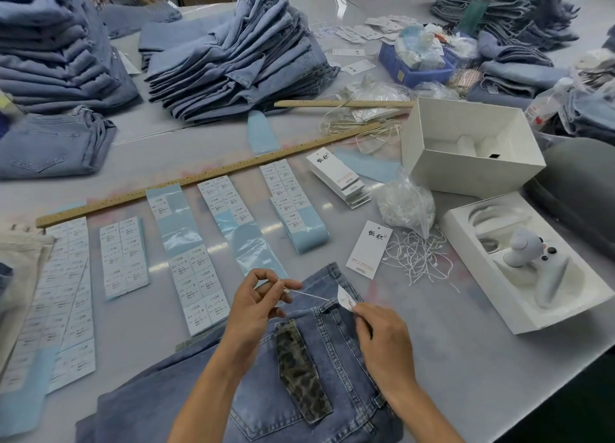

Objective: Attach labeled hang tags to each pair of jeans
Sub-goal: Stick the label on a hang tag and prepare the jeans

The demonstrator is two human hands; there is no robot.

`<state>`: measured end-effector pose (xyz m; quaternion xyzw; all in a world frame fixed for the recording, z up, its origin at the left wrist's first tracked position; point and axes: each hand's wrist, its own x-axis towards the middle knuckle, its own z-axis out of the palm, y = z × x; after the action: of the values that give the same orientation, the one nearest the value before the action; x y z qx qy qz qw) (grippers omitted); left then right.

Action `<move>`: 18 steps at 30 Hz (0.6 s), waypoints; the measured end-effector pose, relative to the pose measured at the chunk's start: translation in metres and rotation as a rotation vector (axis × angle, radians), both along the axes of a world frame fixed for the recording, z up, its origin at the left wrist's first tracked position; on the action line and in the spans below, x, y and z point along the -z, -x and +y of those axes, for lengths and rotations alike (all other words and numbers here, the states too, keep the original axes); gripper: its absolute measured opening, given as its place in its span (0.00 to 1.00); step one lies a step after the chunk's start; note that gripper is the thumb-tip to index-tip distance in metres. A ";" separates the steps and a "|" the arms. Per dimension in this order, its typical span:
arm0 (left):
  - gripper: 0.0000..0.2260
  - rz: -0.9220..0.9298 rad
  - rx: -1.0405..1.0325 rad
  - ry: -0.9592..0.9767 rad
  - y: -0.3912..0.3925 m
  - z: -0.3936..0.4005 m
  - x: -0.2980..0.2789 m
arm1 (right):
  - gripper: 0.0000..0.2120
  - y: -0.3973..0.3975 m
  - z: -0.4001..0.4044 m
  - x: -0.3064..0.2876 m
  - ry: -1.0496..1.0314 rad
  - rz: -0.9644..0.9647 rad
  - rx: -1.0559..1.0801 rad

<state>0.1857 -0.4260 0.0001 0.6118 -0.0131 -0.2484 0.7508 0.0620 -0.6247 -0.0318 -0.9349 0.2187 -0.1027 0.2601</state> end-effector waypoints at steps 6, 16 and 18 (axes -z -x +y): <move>0.04 -0.099 -0.092 -0.136 -0.005 -0.006 -0.006 | 0.07 0.005 0.029 -0.016 0.299 0.082 -0.367; 0.10 -0.401 0.106 -0.463 0.010 -0.027 0.007 | 0.09 -0.028 0.032 -0.003 -0.174 0.040 -0.099; 0.11 -0.401 0.110 -0.487 0.014 -0.028 0.015 | 0.09 -0.031 0.038 0.002 -0.151 0.062 -0.111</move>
<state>0.1721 -0.4541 -0.0147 0.8087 -0.1341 -0.1592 0.5501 0.0932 -0.5863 -0.0335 -0.9261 0.1815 -0.0425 0.3281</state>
